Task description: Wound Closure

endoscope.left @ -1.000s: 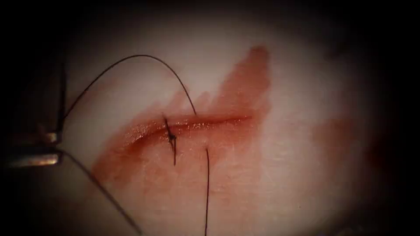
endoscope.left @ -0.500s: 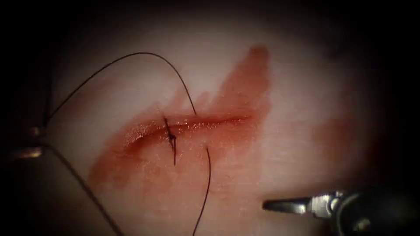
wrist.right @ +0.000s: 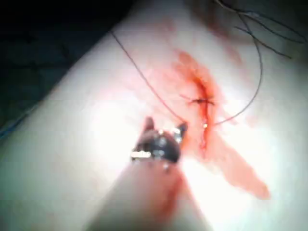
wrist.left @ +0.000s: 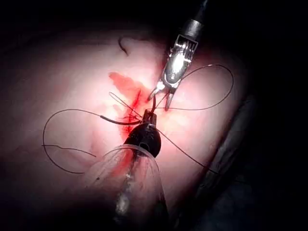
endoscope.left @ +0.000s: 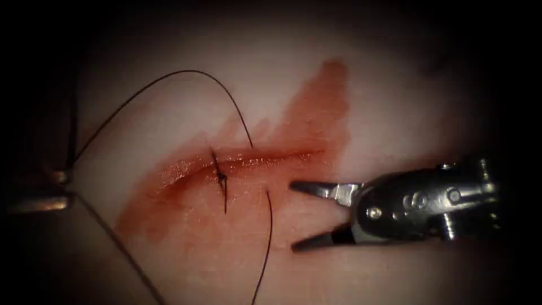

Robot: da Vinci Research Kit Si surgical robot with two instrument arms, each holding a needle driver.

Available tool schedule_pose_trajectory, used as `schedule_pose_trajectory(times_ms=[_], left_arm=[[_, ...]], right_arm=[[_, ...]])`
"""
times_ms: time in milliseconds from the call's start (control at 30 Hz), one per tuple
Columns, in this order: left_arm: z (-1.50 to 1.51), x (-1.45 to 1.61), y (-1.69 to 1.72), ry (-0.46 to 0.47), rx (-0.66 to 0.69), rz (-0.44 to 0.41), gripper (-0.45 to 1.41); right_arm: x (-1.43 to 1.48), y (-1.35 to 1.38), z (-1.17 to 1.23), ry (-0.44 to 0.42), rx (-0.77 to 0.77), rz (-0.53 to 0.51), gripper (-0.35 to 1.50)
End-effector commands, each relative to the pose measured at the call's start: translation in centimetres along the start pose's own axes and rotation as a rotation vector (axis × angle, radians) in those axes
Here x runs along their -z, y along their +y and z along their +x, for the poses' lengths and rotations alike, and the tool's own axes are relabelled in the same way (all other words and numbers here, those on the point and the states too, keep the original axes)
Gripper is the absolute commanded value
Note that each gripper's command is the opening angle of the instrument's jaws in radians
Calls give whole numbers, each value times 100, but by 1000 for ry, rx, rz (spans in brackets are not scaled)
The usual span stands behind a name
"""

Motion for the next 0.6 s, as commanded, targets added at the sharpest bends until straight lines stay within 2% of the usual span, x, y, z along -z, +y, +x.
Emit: schedule_pose_trajectory(times_ms=[33, 300, 367, 400, 433, 467, 600], left_arm=[[-3, -7, 3, 1, 0, -2, -45], [-5, -8, 2, 1, -2, -1, -45], [-5, -8, 3, -2, -2, -2, -45], [-5, -8, 3, -2, -2, -2, -45], [-5, -8, 3, -2, -2, -2, -45], [-5, -8, 3, -2, -2, -2, -45], [-5, -8, 3, -2, -2, -2, -45]], right_arm=[[-16, -2, -3, 8, 2, -3, 131], [-27, 0, 4, 34, -5, -5, 121], [-27, 0, 3, 39, -4, 16, 93], [-26, 0, 3, 42, 9, 27, 59], [-23, -2, 2, 47, 12, 41, -5], [-20, -3, 1, 53, 14, 61, -35], [-13, -4, 1, 50, 14, 68, -35]])
